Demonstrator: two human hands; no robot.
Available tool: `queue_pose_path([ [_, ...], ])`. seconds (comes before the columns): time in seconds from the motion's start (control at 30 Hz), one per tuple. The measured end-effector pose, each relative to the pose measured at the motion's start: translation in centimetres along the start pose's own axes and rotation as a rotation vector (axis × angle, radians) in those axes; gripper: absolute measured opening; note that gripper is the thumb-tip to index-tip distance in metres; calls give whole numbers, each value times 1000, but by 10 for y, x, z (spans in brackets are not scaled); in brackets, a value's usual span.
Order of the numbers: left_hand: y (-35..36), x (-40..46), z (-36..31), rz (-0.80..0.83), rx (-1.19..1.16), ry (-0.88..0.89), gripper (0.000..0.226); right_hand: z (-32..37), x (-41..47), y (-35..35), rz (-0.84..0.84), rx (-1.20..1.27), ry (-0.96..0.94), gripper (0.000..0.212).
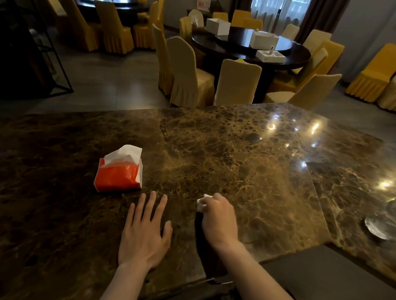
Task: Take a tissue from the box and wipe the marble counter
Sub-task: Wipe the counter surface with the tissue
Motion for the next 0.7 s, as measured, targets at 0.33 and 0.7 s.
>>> queue_pose_path([
  [0.33, 0, 1, -2, -6, -12, 8, 73, -16, -9, -5, 14, -65, -111, 23],
  [0.7, 6, 2, 1, -10, 28, -3, 70, 18, -32, 10, 31, 55, -115, 32],
])
Point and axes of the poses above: each hand's wrist, its own x-axis towards the middle knuckle, its own y-axis out of the palm, z = x × y, the point moved 9 cm from there along x, towards the middle knuckle, and after that the axes turned 13 degrees about y, right-handed, at the moved point
